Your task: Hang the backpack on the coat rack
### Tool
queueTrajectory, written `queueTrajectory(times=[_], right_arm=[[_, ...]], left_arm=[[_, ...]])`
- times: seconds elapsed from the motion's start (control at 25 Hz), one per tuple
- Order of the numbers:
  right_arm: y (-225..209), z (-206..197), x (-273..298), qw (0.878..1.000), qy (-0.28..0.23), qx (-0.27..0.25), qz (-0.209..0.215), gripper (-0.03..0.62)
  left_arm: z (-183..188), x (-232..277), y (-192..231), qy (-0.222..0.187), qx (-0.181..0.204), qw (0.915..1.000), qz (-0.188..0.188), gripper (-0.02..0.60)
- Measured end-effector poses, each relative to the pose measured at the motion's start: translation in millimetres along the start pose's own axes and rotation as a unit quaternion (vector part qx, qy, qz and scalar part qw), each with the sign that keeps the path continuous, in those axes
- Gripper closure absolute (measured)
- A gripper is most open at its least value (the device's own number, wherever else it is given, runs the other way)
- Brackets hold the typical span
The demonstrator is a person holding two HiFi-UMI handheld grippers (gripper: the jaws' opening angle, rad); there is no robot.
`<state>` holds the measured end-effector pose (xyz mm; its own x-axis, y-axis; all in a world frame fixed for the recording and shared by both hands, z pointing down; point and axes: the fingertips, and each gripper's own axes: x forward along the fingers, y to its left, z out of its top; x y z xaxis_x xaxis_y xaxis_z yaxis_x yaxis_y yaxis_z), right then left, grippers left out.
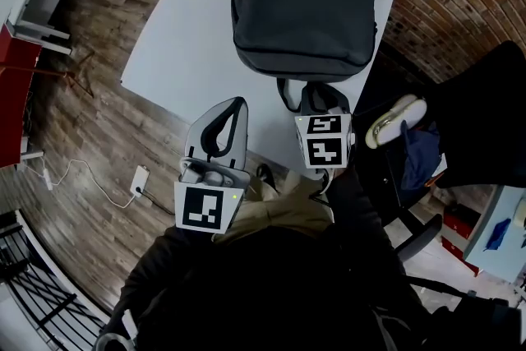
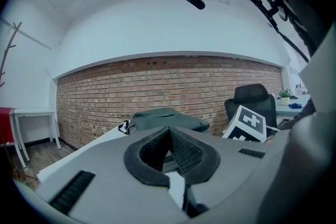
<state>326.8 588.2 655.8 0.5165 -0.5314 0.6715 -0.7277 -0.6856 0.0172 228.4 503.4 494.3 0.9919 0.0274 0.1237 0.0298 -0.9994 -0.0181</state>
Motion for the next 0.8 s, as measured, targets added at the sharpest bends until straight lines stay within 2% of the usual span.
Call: queueTrajectory(times=[0.24,0.48,0.6,0.68,0.72,0.8], right_arm=[[6.4,-2.6,0.4,0.999,-0.001,0.030,0.024,0.462],[9.9,-3.4,4.7,1.000,0.023,-0.012,-0.006,0.462],[9.1,-6.2,5.1,0.999,0.035,0.000,0.007,0.476],[4.4,-7.6,4.9,0.999,0.038,0.016,0.011,0.520],[1.9,-7.2,3.8,0.999,0.033,0.025,0.014,0.549],[-0.2,-2.4,-2.2,0.998,0.004,0.052,0.033,0.559]], left_arm=[[2.0,-1.7,5.7,0.000,-0.006,1.0000,-0.003,0.572],[1.8,-0.4,13.5,0.003,-0.010,0.9999,-0.009,0.572],[4.2,0.0,17.2,-0.001,-0.011,0.9999,-0.011,0.572],[6.7,-1.8,19.8,-0.004,-0.010,0.9999,-0.010,0.572],[7.4,-3.2,21.5,-0.005,-0.010,0.9999,-0.010,0.572],[7.6,-6.1,25.1,-0.004,-0.011,0.9999,-0.006,0.572]])
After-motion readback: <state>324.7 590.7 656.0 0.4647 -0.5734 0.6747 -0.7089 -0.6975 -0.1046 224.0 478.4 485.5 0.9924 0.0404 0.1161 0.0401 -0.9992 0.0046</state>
